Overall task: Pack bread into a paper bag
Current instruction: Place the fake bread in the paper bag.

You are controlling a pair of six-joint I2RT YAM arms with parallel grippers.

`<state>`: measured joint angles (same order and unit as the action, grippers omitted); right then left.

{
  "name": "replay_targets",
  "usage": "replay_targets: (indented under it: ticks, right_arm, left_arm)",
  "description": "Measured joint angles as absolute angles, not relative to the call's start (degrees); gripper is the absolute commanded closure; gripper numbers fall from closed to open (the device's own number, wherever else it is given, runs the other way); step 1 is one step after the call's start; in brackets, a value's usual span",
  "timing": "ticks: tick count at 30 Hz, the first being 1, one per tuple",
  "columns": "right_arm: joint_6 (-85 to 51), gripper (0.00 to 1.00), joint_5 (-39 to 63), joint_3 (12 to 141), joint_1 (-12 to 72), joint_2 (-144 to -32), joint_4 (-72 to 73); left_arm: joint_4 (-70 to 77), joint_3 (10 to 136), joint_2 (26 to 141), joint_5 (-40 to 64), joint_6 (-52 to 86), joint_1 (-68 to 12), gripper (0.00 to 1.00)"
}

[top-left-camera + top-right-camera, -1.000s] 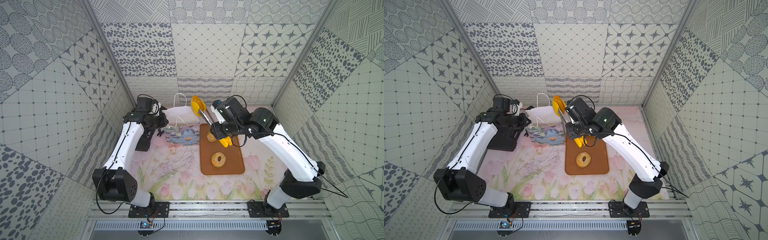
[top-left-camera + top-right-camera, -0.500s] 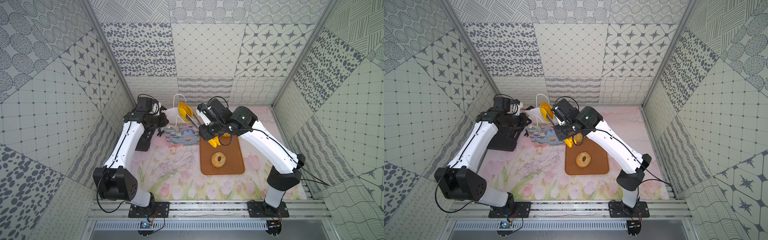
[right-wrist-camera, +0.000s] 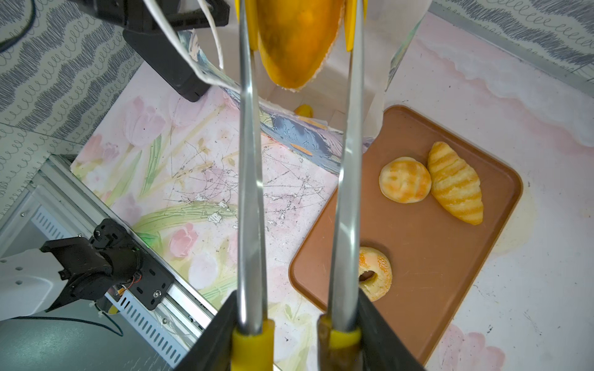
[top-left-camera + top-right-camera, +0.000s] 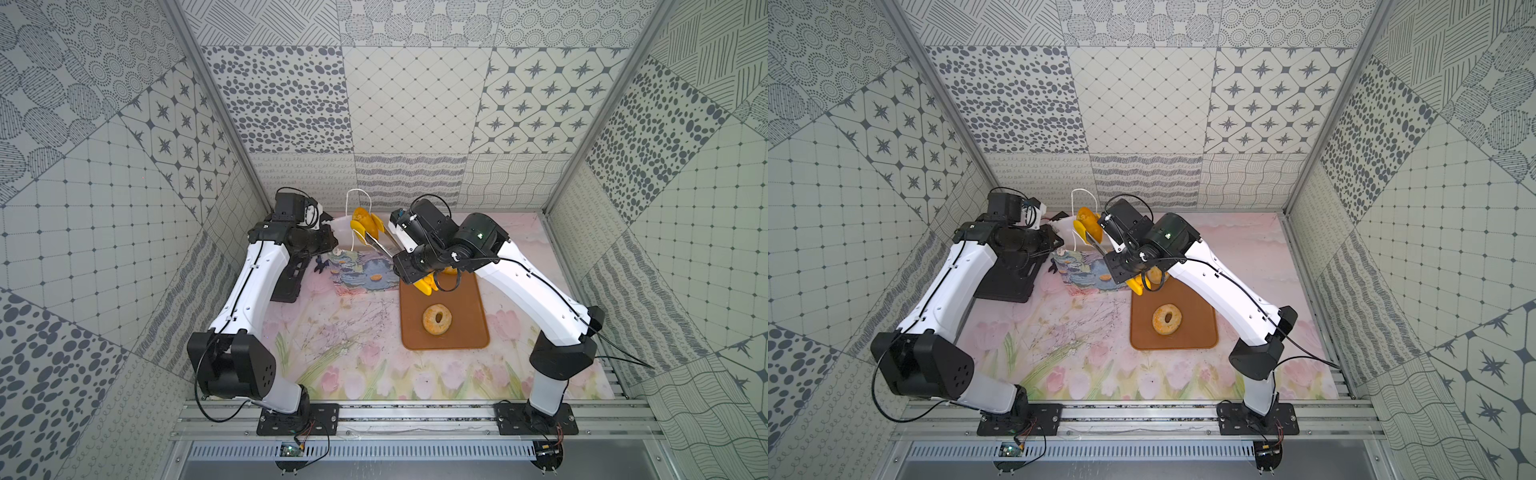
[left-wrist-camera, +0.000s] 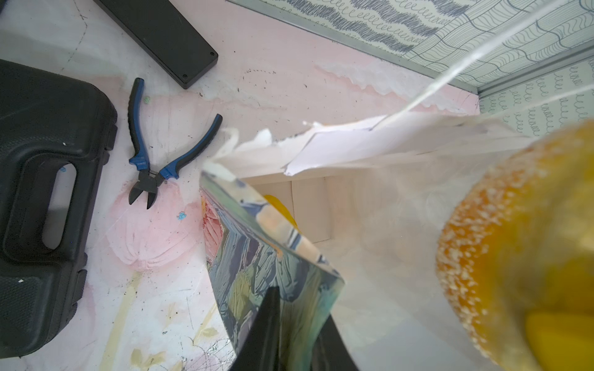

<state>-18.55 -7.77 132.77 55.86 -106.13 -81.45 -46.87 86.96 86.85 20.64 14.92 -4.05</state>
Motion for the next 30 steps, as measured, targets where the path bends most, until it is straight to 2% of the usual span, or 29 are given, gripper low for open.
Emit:
replay_targets:
  ticks: [14,24,30]
  right_arm:
    - [-18.7,0.46,-11.7,130.2,55.9,-104.1,-81.4]
    - [-24.2,0.46,-17.0,109.5,55.5,-81.8,-83.4]
    - [-30.5,0.46,-16.5,96.4,55.5,-71.9,-85.2]
  left_arm:
    - [-46.9,87.0,86.8,20.6,14.9,-4.1,0.82]
    - [-46.9,87.4,87.2,20.6,14.9,-4.1,0.82]
    - [-46.9,87.5,87.3,20.6,14.9,-4.1,0.82]
